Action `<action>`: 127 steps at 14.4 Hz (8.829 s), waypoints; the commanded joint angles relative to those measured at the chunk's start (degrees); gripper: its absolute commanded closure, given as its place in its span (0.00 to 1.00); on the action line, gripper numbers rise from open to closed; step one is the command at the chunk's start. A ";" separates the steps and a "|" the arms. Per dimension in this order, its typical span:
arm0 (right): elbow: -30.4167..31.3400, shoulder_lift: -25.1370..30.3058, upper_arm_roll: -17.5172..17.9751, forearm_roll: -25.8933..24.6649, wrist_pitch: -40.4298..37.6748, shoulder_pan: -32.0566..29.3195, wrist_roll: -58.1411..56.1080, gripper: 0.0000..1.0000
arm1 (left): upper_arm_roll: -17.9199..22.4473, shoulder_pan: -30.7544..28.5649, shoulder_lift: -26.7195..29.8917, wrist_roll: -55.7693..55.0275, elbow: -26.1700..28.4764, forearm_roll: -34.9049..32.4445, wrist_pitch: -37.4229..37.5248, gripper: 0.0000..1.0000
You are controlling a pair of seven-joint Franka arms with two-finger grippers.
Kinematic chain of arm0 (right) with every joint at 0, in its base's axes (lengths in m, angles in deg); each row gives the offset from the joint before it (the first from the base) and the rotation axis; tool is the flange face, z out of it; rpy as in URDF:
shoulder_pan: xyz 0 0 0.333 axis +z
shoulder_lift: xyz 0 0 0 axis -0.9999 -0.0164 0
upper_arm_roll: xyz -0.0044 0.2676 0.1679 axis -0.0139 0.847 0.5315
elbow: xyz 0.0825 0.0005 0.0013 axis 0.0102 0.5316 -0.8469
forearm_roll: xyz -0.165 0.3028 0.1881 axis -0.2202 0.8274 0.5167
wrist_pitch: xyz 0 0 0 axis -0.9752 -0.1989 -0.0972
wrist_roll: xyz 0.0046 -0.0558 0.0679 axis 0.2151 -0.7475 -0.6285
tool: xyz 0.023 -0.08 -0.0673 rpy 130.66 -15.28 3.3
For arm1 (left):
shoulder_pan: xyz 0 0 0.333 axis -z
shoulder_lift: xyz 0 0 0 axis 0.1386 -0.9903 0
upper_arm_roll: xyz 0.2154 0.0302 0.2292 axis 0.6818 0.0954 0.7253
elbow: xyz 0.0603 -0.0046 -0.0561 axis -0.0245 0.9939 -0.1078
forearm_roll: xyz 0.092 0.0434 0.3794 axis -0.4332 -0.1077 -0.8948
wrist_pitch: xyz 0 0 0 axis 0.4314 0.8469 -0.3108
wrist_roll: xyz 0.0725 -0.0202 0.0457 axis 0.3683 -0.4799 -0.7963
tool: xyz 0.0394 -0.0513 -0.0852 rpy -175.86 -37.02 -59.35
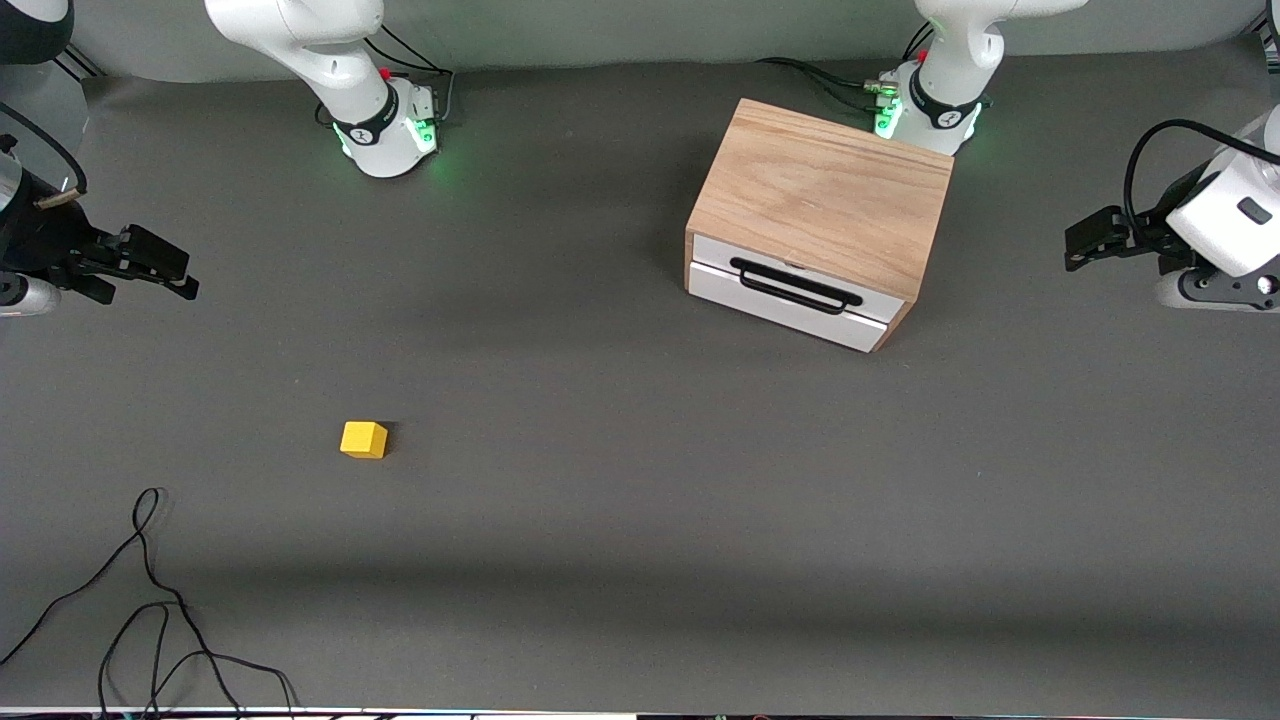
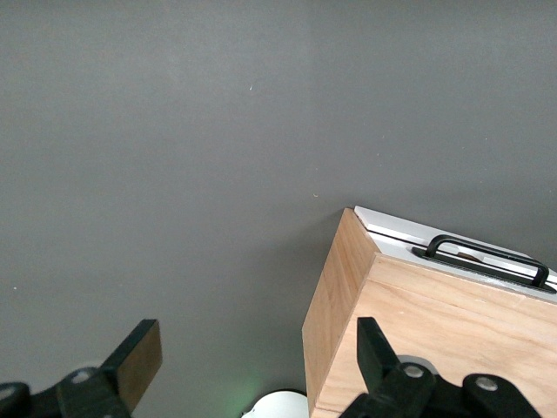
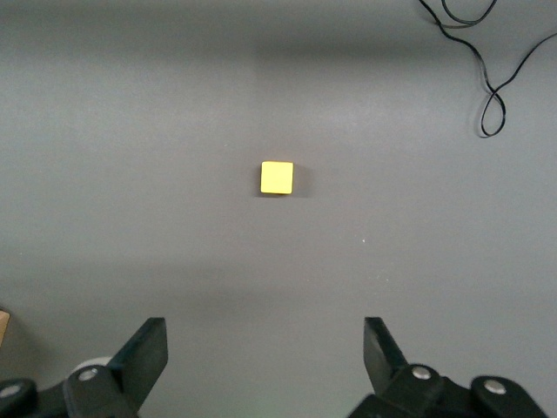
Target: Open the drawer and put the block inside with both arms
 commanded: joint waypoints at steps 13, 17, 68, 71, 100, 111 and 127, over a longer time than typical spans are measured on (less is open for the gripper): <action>-0.21 -0.69 -0.06 -0.94 -0.53 0.08 0.85 0.00 | 0.16 -1.39 -0.65 11.18 0.46 -5.39 -1.99 0.00; 0.14 -0.95 -0.06 -0.94 -0.53 0.08 1.20 0.00 | -0.63 0.18 -0.48 7.86 0.29 -4.70 -2.25 0.00; 4.97 -5.79 0.03 -0.85 9.21 2.63 4.28 0.00 | -7.40 22.87 -23.15 -91.04 9.35 -4.70 -25.45 1.00; 5.77 -7.01 0.11 -0.85 11.51 2.63 4.28 0.00 | -7.31 22.61 -23.15 -90.34 7.85 -4.78 -25.19 1.00; 4.62 -14.74 0.11 -0.94 18.71 2.98 4.28 0.00 | -7.14 19.35 -26.14 -82.52 -4.46 -3.91 -11.04 0.01; 10.33 -20.98 -0.06 -0.85 30.22 4.21 7.97 0.00 | -7.23 19.53 -29.13 -82.25 -3.76 -4.08 -11.04 0.02; 21.41 -31.18 -1.12 -0.59 51.68 3.07 7.71 0.08 | -7.14 3.20 -14.72 -26.68 -17.12 -3.82 6.36 0.01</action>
